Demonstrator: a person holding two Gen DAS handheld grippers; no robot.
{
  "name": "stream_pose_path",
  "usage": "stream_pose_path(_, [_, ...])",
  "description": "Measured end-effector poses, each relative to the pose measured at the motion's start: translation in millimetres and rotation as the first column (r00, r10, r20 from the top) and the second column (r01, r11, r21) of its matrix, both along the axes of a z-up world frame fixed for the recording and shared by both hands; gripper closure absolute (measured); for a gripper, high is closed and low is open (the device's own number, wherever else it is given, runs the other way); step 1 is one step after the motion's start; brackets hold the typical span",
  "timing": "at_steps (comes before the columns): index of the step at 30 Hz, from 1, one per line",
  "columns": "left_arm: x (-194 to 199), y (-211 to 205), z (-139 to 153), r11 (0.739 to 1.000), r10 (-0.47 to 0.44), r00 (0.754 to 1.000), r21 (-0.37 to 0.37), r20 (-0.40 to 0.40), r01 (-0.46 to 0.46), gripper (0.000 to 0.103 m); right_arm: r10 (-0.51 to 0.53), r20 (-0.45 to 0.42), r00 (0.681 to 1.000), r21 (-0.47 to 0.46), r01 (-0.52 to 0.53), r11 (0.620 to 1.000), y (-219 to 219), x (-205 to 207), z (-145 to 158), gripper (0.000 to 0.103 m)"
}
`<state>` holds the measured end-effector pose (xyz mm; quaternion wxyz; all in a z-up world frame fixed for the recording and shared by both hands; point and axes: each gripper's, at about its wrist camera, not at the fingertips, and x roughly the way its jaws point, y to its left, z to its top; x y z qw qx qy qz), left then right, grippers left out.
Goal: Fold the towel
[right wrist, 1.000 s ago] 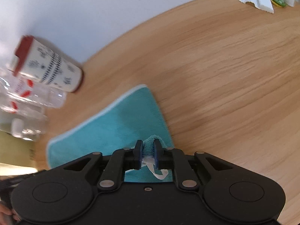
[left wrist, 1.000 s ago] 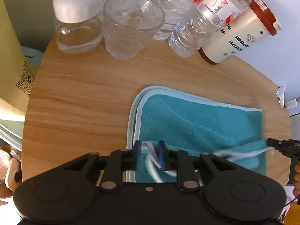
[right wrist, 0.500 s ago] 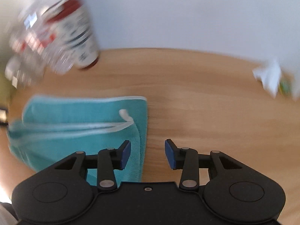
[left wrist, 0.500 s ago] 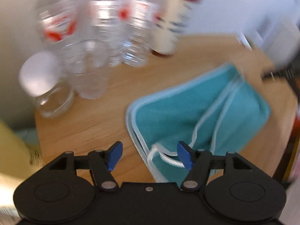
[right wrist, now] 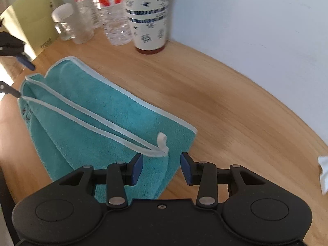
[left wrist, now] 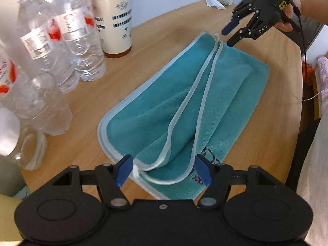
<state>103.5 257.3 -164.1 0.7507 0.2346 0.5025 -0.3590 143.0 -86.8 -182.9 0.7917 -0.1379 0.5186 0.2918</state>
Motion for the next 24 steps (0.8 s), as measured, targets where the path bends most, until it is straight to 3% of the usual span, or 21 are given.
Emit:
stream_pose_path(3, [3.0,-8.4,-10.8,0.998,-0.035,0.999,0.046,-0.005,0.035,0.035,0.019,-0.035,0.999,-0.004,-0.019,1.0,1.3,0.3,-10.3,0.058])
stream_pose_path(9, [8.1,-10.7,-17.4,0.999,-0.011,1.0,0.036,-0.007,0.011,0.036,0.005,-0.071,0.997,0.012,-0.004,1.0,0.6,2.2,-23.1,0.059])
stream_pose_path(10, [8.0,-11.8,-17.5,0.999,-0.015,1.0,0.033,-0.009,0.015,0.038,0.005,-0.07,0.997,0.012,-0.004,1.0,1.4,1.9,-24.1,0.064])
stream_pose_path(14, [5.8,-17.9,-19.1,0.997,-0.03,0.999,0.07,0.02,0.029,0.064,-0.012,-0.075,0.997,0.02,0.014,1.0,3.4,-0.7,-24.9,0.085])
stream_pose_path(19, [4.6,-20.6,-13.5,0.997,-0.026,0.999,0.072,0.024,0.024,0.082,-0.059,-0.059,0.997,0.04,0.061,0.997,-1.1,-4.0,-12.3,0.092])
stream_pose_path(24, [2.8,-18.3,-1.1,0.999,-0.002,0.997,0.049,0.073,-0.002,0.084,-0.12,-0.025,0.992,0.098,0.122,0.988,-10.2,-13.9,5.7,0.094])
